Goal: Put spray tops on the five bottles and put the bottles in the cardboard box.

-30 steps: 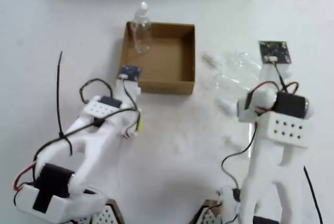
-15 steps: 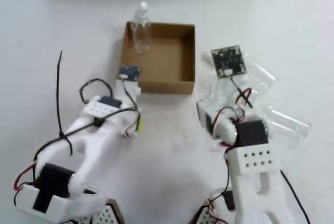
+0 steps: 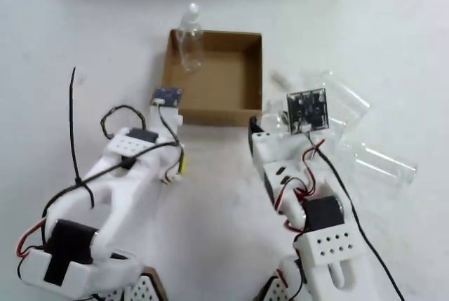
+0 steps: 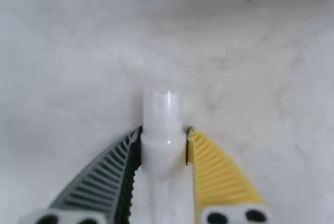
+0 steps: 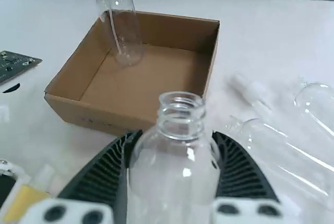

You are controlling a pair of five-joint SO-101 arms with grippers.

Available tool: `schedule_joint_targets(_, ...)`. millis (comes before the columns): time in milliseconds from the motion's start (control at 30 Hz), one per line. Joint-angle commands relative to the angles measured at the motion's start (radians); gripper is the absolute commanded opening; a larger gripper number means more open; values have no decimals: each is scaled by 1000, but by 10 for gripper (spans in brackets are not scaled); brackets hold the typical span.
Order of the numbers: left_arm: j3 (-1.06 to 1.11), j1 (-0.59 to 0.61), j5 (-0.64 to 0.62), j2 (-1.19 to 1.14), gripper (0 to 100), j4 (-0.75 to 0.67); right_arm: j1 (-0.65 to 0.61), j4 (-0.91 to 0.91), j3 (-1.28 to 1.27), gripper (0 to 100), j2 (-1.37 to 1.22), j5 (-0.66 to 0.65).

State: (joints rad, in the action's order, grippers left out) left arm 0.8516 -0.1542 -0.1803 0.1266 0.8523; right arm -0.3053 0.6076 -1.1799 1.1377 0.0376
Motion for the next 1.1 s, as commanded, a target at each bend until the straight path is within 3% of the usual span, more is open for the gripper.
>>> schedule_joint_targets(0, -9, 33, 6, 44, 24, -12, -8, -130, -64, 80, 51, 9)
schedule_joint_targets(233, -9, 33, 6, 44, 24, -15, -8, -268, -241, 80, 236, 9)
schedule_joint_targets(500, -9, 30, 6, 44, 24, -15, -10, -275, -448, 80, 562, 11)
schedule_joint_targets(600, -12, 33, 6, 45, 24, -17, -41, -272, -512, 80, 677, 101)
schedule_joint_targets(700, -18, 30, 6, 62, 24, -14, -82, -277, -511, 80, 648, 193)
schedule_joint_targets(967, -8, 33, 6, 280, 24, 26, -105, -306, -511, 79, 636, 195)
schedule_joint_targets(1067, -8, 33, 8, 366, 24, 55, -102, -363, -511, 37, 630, 192)
